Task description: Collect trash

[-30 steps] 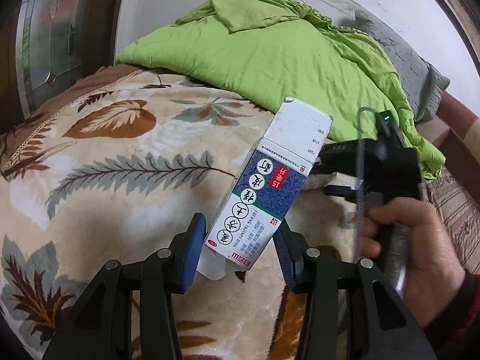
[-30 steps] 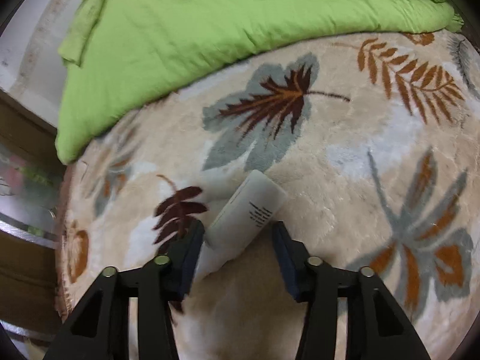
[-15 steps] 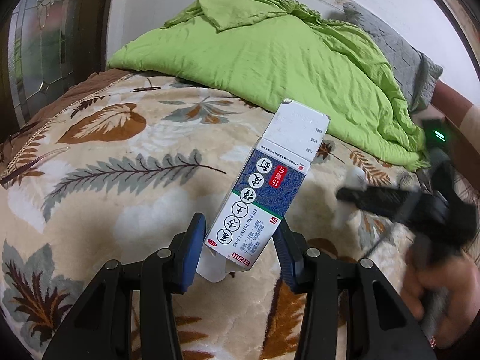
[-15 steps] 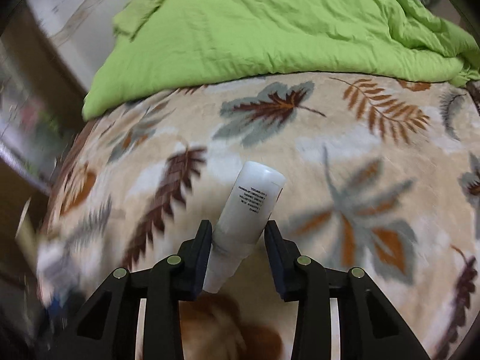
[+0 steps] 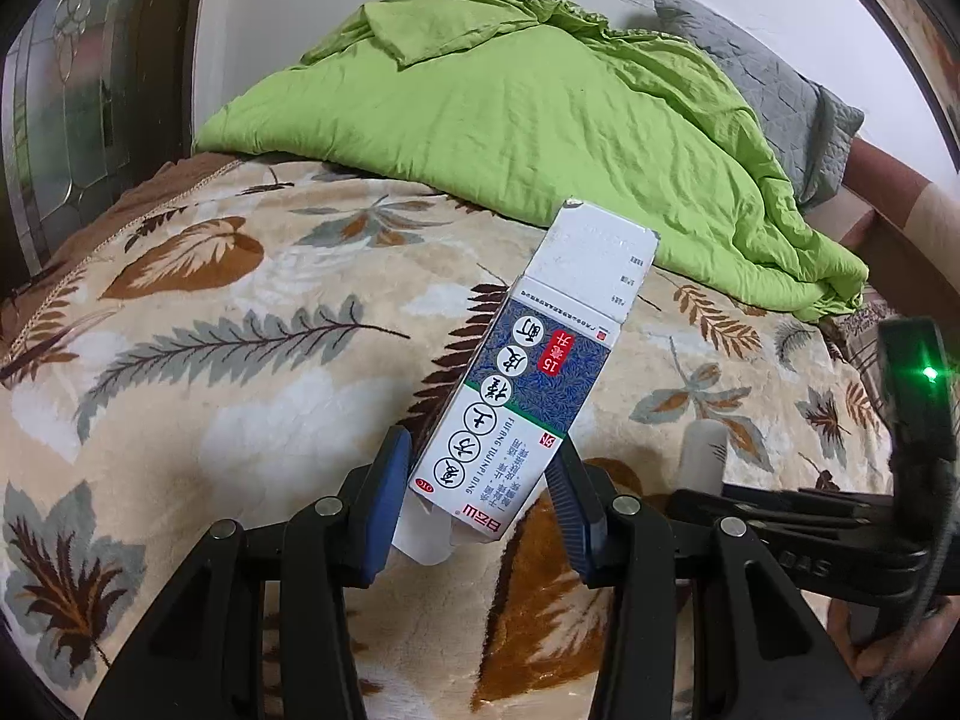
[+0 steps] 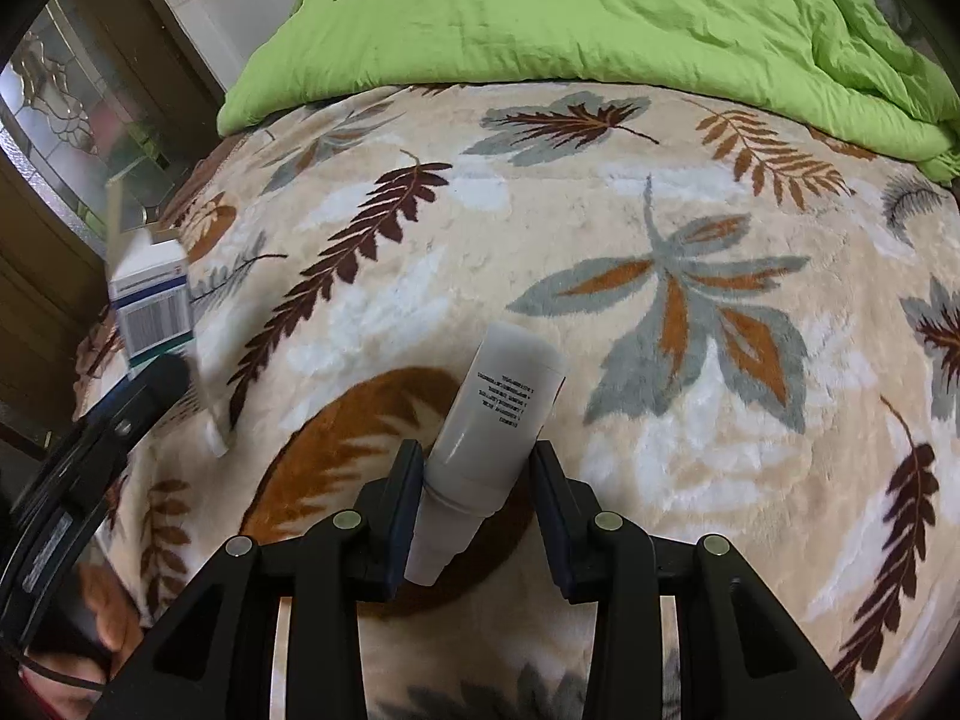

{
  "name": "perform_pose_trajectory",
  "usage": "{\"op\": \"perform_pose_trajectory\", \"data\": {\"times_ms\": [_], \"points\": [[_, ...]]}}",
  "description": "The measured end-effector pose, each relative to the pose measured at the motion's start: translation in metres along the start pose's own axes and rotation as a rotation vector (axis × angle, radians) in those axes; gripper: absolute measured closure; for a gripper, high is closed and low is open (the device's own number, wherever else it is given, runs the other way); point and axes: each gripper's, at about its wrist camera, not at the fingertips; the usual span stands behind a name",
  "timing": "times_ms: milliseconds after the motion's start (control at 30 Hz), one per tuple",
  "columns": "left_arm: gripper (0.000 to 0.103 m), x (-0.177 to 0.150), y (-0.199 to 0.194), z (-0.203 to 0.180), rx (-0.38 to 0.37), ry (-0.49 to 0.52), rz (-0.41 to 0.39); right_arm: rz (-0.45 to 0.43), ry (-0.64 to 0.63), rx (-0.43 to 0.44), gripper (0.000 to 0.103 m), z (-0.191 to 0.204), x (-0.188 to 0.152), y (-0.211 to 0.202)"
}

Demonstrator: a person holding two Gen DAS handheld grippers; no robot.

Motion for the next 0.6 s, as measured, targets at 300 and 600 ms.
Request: {"op": "perform_pose_trajectory", "data": {"times_ms": [300, 600], "points": [[0.059, 0.001, 0.001, 0.0, -0.001, 0.005, 0.011, -0.053, 0.088, 0.029, 0.065, -0.007, -0.002, 0.013], [0.059, -0.005, -0.006, -0.01, -0.004, 0.04, -0.002, -0.259, 0.03, -0.091, 0.066, 0.014, -0.033, -0.035]]}}
Point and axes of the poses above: each gripper's, at about its wrist camera, not at the fingertips, and y roughly the way its jaws point, z to its left, x to its top, and after that the axes turned 14 degrees about z, right-handed
